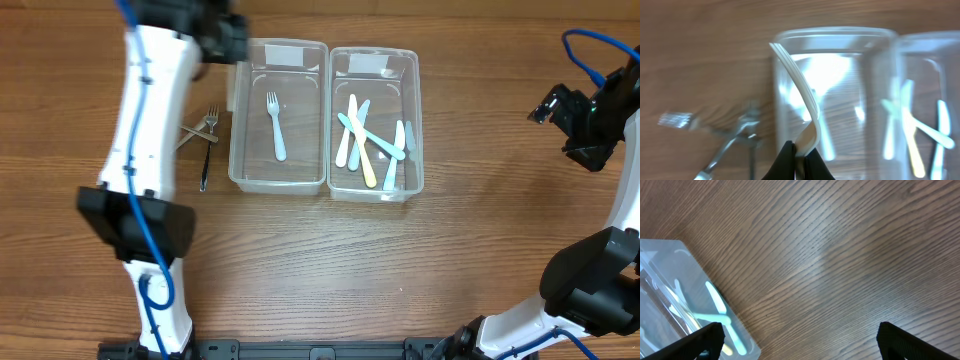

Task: Pack container
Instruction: 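Carry the white fork into the left container and release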

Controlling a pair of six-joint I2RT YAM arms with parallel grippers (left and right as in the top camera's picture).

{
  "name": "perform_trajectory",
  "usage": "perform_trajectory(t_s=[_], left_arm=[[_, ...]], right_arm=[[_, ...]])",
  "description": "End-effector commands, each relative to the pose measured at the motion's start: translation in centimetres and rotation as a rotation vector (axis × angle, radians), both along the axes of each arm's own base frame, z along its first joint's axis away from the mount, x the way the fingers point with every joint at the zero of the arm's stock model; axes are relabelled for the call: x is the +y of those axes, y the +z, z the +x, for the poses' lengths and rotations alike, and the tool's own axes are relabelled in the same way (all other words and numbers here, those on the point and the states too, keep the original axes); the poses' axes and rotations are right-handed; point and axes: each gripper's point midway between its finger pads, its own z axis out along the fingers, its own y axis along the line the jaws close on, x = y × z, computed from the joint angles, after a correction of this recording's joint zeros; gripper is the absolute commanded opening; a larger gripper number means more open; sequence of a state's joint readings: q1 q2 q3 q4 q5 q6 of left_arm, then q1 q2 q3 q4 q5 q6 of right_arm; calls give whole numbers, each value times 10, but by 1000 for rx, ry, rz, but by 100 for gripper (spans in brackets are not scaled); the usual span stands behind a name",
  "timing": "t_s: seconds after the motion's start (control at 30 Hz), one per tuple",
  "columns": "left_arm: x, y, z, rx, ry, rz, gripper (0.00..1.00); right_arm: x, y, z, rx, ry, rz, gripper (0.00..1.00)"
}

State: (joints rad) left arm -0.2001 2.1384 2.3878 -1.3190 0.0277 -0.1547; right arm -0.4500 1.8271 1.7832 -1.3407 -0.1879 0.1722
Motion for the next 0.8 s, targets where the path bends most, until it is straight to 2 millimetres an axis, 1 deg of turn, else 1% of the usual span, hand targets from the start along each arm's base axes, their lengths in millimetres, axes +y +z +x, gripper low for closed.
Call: perform_trajectory(t_s=[0.0, 0.1, 0.17, 0.2, 0.27, 0.3, 0.33, 0.37, 0.47, 0.53, 0.63, 0.7, 0.77], left_arm=[[-27, -49, 9, 69, 2, 47, 7], [-43, -89, 13, 135, -26, 66, 9], [-48, -109, 12, 173, -62, 90, 11], [-49, -114, 9, 190, -77, 105, 13], [-48, -112, 5, 196, -95, 114, 27], [-46, -106, 4, 188, -107, 119, 45], [-44, -99, 3, 178, -122, 124, 86], [-41, -90, 2, 165, -132, 130, 100], [-27, -66, -3, 132, -146, 168, 100], [-7, -47, -6, 101, -125, 228, 100], [24, -25, -9, 71, -56, 302, 100], [40, -17, -12, 69, -22, 307, 100], [53, -17, -12, 80, 12, 281, 100]], right_arm=[[1, 9, 4, -29, 2, -4, 100], [1, 9, 4, -30, 2, -4, 100], [1, 9, 4, -29, 2, -4, 100], [1, 9, 4, -29, 2, -4, 100], [1, 9, 4, -29, 2, -4, 100], [1, 9, 4, -29, 2, -4, 100], [1, 9, 4, -29, 2, -4, 100], [1, 9, 4, -29, 2, -4, 100], [1, 9, 4, -29, 2, -3, 100], [1, 9, 4, -29, 2, -4, 100], [1, 9, 4, -30, 2, -4, 100], [1, 9, 5, -33, 2, -5, 100], [1, 9, 5, -33, 2, -5, 100]])
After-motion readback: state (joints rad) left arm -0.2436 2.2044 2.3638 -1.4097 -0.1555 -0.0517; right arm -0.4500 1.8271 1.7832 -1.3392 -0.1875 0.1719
